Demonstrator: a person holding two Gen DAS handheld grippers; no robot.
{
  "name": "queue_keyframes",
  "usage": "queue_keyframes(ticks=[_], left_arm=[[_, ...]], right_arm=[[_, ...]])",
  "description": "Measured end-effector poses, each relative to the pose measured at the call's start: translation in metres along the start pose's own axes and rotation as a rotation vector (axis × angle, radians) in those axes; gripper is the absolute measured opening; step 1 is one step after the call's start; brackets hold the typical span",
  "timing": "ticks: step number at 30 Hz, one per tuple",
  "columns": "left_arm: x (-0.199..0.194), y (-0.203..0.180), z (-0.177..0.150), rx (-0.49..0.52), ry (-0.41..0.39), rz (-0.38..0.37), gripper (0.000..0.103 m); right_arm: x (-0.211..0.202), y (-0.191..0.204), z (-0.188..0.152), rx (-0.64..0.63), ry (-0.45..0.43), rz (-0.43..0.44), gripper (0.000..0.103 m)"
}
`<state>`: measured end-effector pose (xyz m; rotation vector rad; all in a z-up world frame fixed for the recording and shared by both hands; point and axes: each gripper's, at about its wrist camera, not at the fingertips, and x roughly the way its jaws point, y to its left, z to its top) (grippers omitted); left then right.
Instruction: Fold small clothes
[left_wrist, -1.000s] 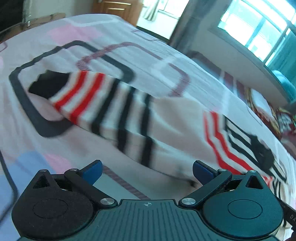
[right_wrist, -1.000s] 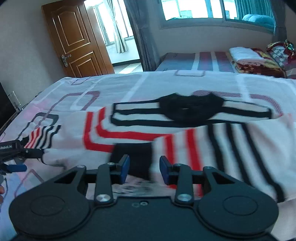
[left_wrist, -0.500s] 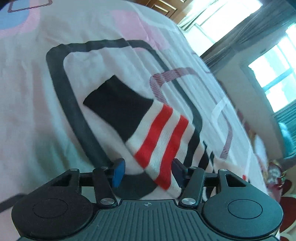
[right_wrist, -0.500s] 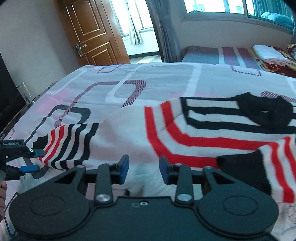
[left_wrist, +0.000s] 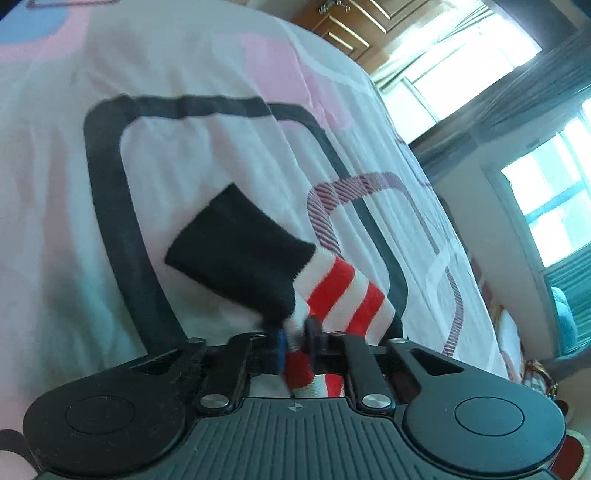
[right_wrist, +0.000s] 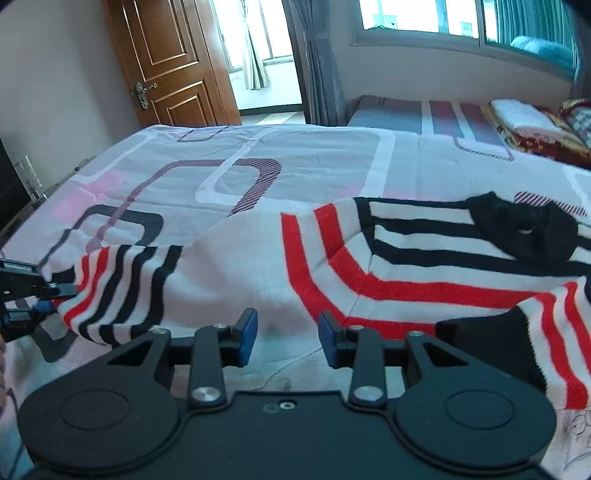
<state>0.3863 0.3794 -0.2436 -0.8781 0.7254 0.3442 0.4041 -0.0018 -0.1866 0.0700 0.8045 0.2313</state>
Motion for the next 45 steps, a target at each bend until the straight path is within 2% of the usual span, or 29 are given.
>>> queue_keyframes(ticks=[2, 3, 5, 8, 11, 13, 15, 18, 21, 23, 26, 28, 30, 35, 37, 40, 42, 45], left_arm=[[-0.008, -0.010, 0.000, 0.033, -0.032, -0.023, 0.007], [-0.013, -0.019, -0.001, 0.064, -0.051, -0.036, 0.007], [-0.022, -0.040, -0.002, 0.139, -0.085, -0.074, 0.006], [-0.037, -0.078, -0.011, 0.255, -0.129, -0.152, 0.006], [-0.052, -0.119, -0.031, 0.384, -0.145, -0.252, 0.006], [-0.056, -0.150, -0.054, 0.471, -0.126, -0.319, 0.006], [-0.056, -0.178, -0.083, 0.546, -0.092, -0.381, 0.006], [-0.049, -0.215, -0.134, 0.628, 0.003, -0.465, 0.006], [-0.030, -0.242, -0.195, 0.712, 0.127, -0.499, 0.006], [-0.008, -0.250, -0.231, 0.752, 0.245, -0.474, 0.006], [0.016, -0.244, -0.268, 0.789, 0.380, -0.375, 0.006], [0.008, -0.245, -0.272, 0.813, 0.345, -0.365, 0.007], [-0.006, -0.247, -0.266, 0.799, 0.335, -0.355, 0.007], [-0.042, -0.250, -0.236, 0.820, 0.233, -0.357, 0.007], [-0.044, -0.246, -0.216, 0.827, 0.186, -0.313, 0.007], [-0.040, -0.233, -0.188, 0.845, 0.106, -0.209, 0.007], [-0.032, -0.218, -0.171, 0.813, 0.095, -0.152, 0.007], [-0.012, -0.201, -0.159, 0.761, 0.090, -0.099, 0.007]], right_arm=[[0.008, 0.003, -0.006, -0.034, 0.042, -0.029, 0.038], [0.020, 0.005, -0.012, -0.062, 0.103, -0.037, 0.038], [0.022, 0.009, -0.018, -0.106, 0.076, -0.047, 0.039], [0.020, 0.001, -0.013, -0.048, 0.081, -0.022, 0.038], [-0.002, -0.014, -0.006, 0.056, 0.004, 0.041, 0.038], [-0.020, -0.025, -0.003, 0.094, -0.050, 0.062, 0.041], [-0.035, -0.038, 0.001, 0.125, -0.067, 0.071, 0.042], [-0.060, -0.063, 0.000, 0.154, -0.098, 0.052, 0.042], [-0.083, -0.094, -0.008, 0.178, -0.120, -0.003, 0.042], [-0.092, -0.118, -0.016, 0.197, -0.100, -0.042, 0.042], [-0.095, -0.143, -0.032, 0.211, -0.064, -0.105, 0.042], [-0.090, -0.154, -0.043, 0.216, -0.029, -0.148, 0.042], [-0.083, -0.165, -0.053, 0.244, 0.009, -0.136, 0.042], [-0.096, -0.171, -0.051, 0.283, -0.048, -0.081, 0.042], [-0.097, -0.166, -0.043, 0.257, -0.062, -0.063, 0.042], [-0.087, -0.159, -0.034, 0.237, -0.040, -0.027, 0.042], [-0.072, -0.156, -0.028, 0.252, -0.017, 0.005, 0.042], [-0.049, -0.151, -0.022, 0.265, 0.014, 0.009, 0.045]])
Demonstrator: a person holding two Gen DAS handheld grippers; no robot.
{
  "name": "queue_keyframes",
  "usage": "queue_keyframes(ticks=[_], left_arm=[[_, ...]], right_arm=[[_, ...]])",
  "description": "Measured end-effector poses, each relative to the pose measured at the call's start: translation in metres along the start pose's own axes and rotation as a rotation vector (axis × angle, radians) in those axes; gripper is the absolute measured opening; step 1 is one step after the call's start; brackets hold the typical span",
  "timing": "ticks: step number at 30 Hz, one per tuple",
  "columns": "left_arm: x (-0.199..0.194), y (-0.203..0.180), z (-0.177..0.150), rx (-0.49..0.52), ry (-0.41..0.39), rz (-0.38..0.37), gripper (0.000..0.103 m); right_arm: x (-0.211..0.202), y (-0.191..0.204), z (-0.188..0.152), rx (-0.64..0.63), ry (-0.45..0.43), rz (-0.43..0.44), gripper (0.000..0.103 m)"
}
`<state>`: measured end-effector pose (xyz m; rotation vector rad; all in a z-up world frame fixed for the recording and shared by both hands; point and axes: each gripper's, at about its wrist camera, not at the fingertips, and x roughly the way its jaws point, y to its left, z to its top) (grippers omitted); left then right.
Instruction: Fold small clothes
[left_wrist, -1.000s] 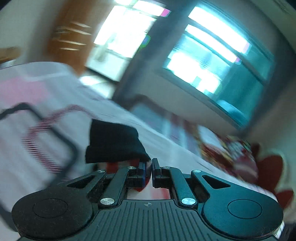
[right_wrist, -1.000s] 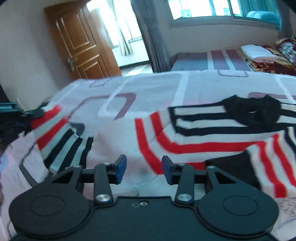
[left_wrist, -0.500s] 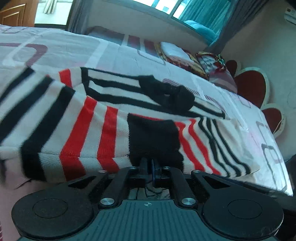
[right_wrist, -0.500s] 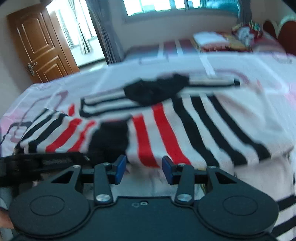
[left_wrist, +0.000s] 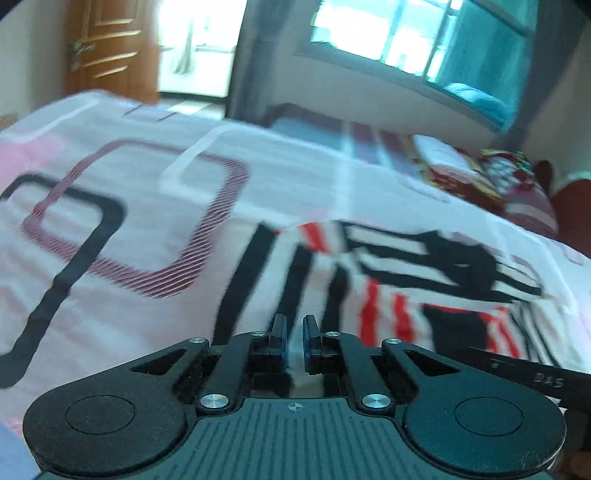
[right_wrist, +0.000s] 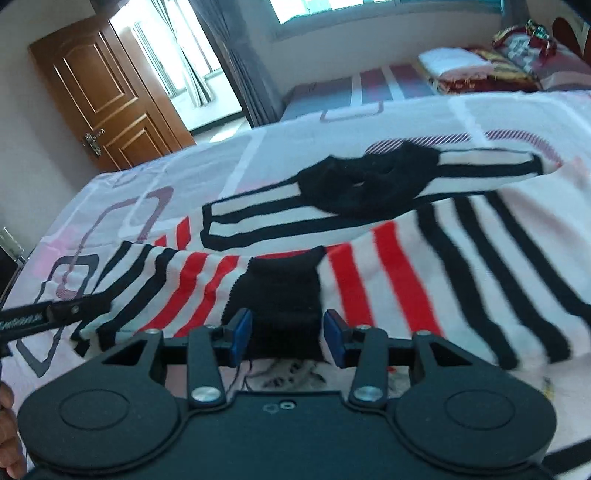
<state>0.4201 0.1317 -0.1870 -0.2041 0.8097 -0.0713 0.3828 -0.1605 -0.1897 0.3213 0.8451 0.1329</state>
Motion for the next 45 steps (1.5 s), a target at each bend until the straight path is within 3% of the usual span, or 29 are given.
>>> queue_keyframes(ticks=[4, 8, 12, 17, 21, 24, 27, 34, 37, 39, 42, 43, 45], left_arm=[[0.019, 0.015, -0.013, -0.016, 0.053, -0.016, 0.007], [0.020, 0.018, -0.014, -0.022, 0.052, -0.033, 0.007], [0.010, 0.020, -0.006, -0.045, 0.024, -0.044, 0.007], [0.010, 0.012, 0.000, -0.030, 0.014, -0.031, 0.007], [0.024, -0.008, -0.011, -0.001, 0.061, -0.061, 0.007], [0.033, -0.025, -0.019, 0.052, 0.071, -0.050, 0.007], [0.028, -0.021, -0.016, 0.021, 0.083, -0.066, 0.007], [0.023, -0.013, -0.012, -0.034, 0.108, -0.104, 0.007], [0.030, -0.021, -0.017, 0.017, 0.107, -0.083, 0.007], [0.035, -0.021, -0.021, 0.022, 0.106, -0.078, 0.007], [0.030, -0.021, -0.016, 0.012, 0.099, -0.078, 0.007], [0.029, -0.020, -0.013, 0.003, 0.092, -0.079, 0.007], [0.028, -0.015, -0.006, -0.003, 0.075, -0.068, 0.008]], right_arm=[[0.020, 0.009, 0.000, 0.014, 0.016, 0.019, 0.044], [0.026, 0.005, 0.002, 0.104, -0.019, 0.040, 0.023], [0.023, 0.014, 0.005, 0.074, -0.043, 0.035, 0.013], [-0.026, 0.026, 0.023, -0.146, -0.178, -0.069, 0.013], [-0.042, -0.017, 0.025, -0.140, -0.155, -0.189, 0.013], [-0.037, -0.053, 0.015, -0.086, -0.099, -0.249, 0.013], [-0.023, -0.063, -0.002, -0.106, -0.075, -0.309, 0.016], [-0.036, -0.074, -0.007, -0.066, -0.137, -0.373, 0.016], [-0.036, -0.077, -0.009, -0.061, -0.135, -0.410, 0.016], [-0.035, -0.084, -0.006, -0.031, -0.115, -0.374, 0.019], [-0.037, -0.096, -0.004, 0.022, -0.091, -0.332, 0.037], [-0.040, -0.103, -0.004, 0.068, -0.086, -0.285, 0.048], [-0.045, -0.110, -0.005, 0.114, -0.088, -0.231, 0.048]])
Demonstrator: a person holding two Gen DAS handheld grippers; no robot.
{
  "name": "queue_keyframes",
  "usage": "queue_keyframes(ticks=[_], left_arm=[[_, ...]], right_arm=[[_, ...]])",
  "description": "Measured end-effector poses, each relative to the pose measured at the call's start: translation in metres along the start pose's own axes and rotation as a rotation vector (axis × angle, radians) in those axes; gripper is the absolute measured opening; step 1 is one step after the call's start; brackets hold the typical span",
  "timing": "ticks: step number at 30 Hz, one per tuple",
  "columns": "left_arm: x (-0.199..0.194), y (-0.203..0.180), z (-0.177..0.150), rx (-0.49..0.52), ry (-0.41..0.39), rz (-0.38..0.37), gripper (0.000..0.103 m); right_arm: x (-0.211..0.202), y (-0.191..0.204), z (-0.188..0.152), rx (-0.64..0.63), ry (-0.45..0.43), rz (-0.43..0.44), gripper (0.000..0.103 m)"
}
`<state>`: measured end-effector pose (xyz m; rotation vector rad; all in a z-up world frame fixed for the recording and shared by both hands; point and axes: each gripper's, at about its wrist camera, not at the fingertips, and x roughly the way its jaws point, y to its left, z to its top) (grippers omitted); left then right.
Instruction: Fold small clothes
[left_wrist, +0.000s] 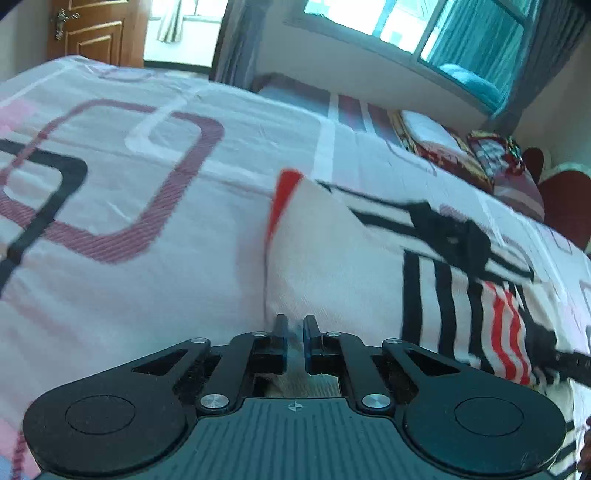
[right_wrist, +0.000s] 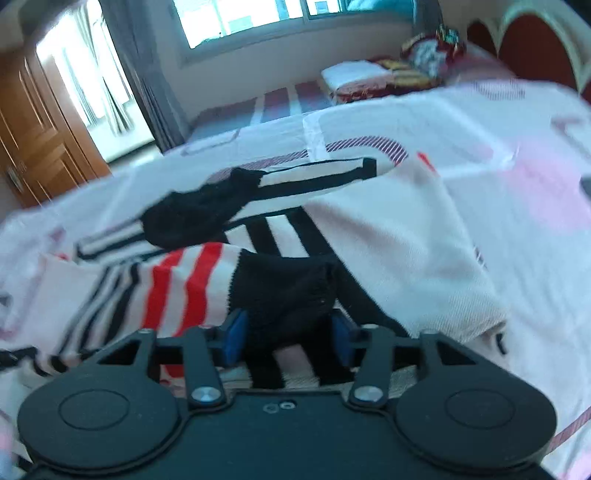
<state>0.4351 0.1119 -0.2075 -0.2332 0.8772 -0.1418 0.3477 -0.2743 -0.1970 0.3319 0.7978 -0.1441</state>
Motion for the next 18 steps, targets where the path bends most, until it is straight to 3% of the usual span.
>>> queue_keyframes(ticks=[4, 6, 7, 8, 15, 18], left_arm=[[0.015, 0.006, 0.019, -0.020, 0.039, -0.030, 0.008], [0.027, 0.006, 0.026, -0.021, 0.064, -0.056, 0.008], [0.033, 0.006, 0.030, -0.027, 0.068, -0.059, 0.008], [0.037, 0.007, 0.034, -0.037, 0.068, -0.068, 0.008], [0.066, 0.002, 0.056, -0.046, 0.063, -0.084, 0.008], [0.076, 0.000, 0.064, -0.047, 0.055, -0.075, 0.008]], right_arm=[[0.006, -0.002, 0.001, 0.004, 0.016, -0.020, 0.048], [0.009, 0.003, 0.000, -0.012, 0.022, -0.022, 0.037], [0.009, 0.006, 0.000, -0.025, 0.020, -0.021, 0.023], [0.009, 0.008, 0.000, -0.023, 0.022, -0.004, 0.016], [-0.016, 0.015, 0.007, -0.075, -0.051, 0.006, 0.013], [-0.016, 0.017, 0.008, -0.128, -0.068, -0.046, 0.013]])
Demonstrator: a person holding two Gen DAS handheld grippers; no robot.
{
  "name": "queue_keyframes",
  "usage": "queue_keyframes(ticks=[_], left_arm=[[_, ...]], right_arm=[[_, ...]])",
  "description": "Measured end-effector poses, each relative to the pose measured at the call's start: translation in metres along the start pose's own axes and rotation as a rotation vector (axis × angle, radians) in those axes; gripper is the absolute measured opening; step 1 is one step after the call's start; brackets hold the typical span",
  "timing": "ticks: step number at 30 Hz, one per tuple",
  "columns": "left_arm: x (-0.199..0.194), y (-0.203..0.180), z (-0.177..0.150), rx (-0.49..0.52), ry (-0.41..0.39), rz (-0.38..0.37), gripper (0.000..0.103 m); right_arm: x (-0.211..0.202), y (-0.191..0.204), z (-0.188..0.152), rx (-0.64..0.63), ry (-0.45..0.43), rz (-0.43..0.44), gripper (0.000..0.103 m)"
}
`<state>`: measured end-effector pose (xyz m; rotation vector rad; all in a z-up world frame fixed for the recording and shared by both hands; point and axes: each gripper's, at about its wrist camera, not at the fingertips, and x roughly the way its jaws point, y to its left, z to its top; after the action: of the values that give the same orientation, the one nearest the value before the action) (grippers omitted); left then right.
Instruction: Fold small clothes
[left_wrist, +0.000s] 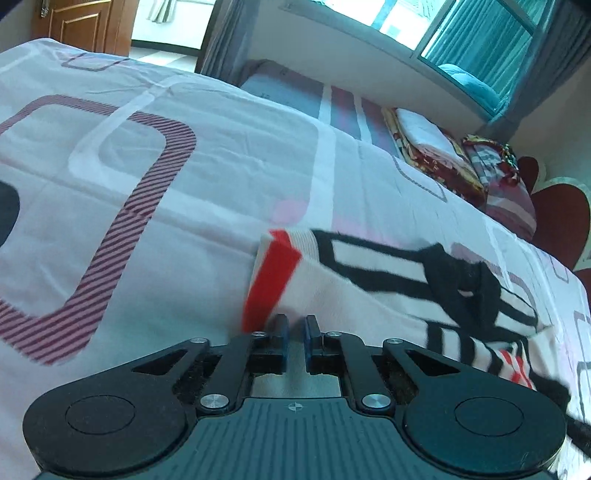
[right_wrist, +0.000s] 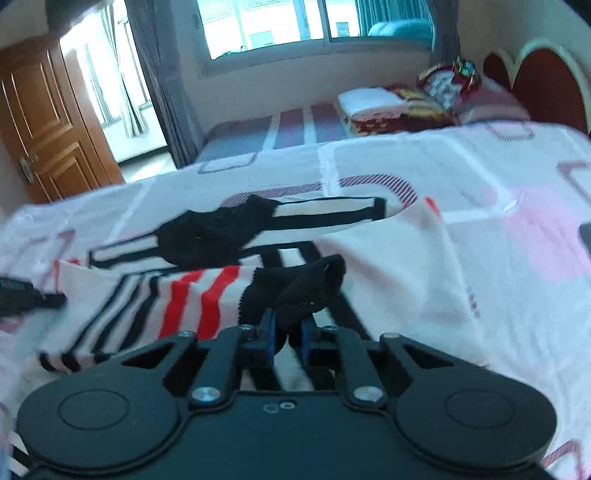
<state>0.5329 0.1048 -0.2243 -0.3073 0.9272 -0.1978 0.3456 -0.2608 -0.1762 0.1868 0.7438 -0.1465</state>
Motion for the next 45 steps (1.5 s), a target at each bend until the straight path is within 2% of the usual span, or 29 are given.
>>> queue_keyframes(ticks=[3, 6, 7, 8, 9, 10, 12, 13, 14, 18, 22, 27, 28, 30, 31, 36, 41, 45], left_arm=[[0.004, 0.001, 0.007, -0.020, -0.003, -0.001, 0.008], [0.005, 0.000, 0.008, -0.013, -0.006, -0.005, 0.008], [0.006, 0.001, 0.007, -0.011, -0.005, -0.008, 0.008], [0.005, 0.001, 0.008, -0.016, -0.005, -0.015, 0.008], [0.004, 0.003, 0.008, -0.029, -0.003, -0.028, 0.008], [0.002, 0.005, 0.008, -0.033, -0.001, -0.036, 0.008], [0.001, 0.005, 0.008, -0.016, 0.003, -0.030, 0.008], [0.001, 0.005, 0.009, -0.009, 0.005, -0.027, 0.008], [0.000, 0.004, 0.009, -0.006, 0.005, -0.028, 0.008], [-0.006, 0.001, 0.008, 0.014, -0.011, -0.007, 0.008], [-0.015, 0.004, 0.009, 0.020, -0.035, -0.007, 0.008], [-0.001, 0.005, 0.007, 0.000, 0.021, -0.030, 0.008], [0.002, 0.003, 0.006, 0.012, 0.027, -0.025, 0.008], [0.004, 0.000, 0.002, 0.030, 0.011, -0.015, 0.008], [0.005, -0.001, 0.002, 0.030, 0.007, -0.015, 0.008], [0.001, 0.003, 0.002, 0.002, -0.005, -0.031, 0.008], [-0.003, 0.008, 0.007, -0.011, -0.005, -0.030, 0.008], [0.003, 0.006, 0.008, -0.019, 0.000, -0.035, 0.008]], right_arm=[[0.009, -0.008, -0.007, 0.019, 0.033, -0.037, 0.014], [0.009, -0.010, -0.015, 0.005, 0.009, -0.114, 0.012], [0.006, -0.011, -0.018, 0.010, -0.004, -0.145, 0.002], [0.005, -0.016, -0.021, 0.028, -0.002, -0.180, 0.002], [0.008, -0.024, -0.023, 0.065, 0.023, -0.153, 0.002], [0.009, -0.033, -0.023, 0.128, 0.047, -0.090, 0.002], [0.005, -0.041, -0.019, 0.183, 0.030, -0.053, 0.015], [0.002, -0.044, -0.015, 0.206, 0.013, -0.031, 0.032], [-0.001, -0.046, -0.012, 0.219, -0.004, -0.004, 0.036], [0.005, -0.043, -0.005, 0.206, -0.002, 0.035, 0.036], [0.007, -0.049, 0.002, 0.275, -0.028, 0.059, 0.036], [0.002, -0.063, -0.002, 0.345, -0.041, 0.053, 0.036], [0.006, -0.063, -0.002, 0.353, -0.026, 0.070, 0.036], [0.022, -0.057, -0.003, 0.345, 0.056, 0.113, 0.035], [0.028, -0.055, -0.003, 0.337, 0.082, 0.106, 0.035], [0.035, -0.041, 0.002, 0.309, 0.057, 0.119, 0.032], [0.033, -0.042, 0.011, 0.285, 0.050, 0.155, 0.046], [0.035, -0.061, 0.008, 0.402, 0.056, 0.220, 0.054]])
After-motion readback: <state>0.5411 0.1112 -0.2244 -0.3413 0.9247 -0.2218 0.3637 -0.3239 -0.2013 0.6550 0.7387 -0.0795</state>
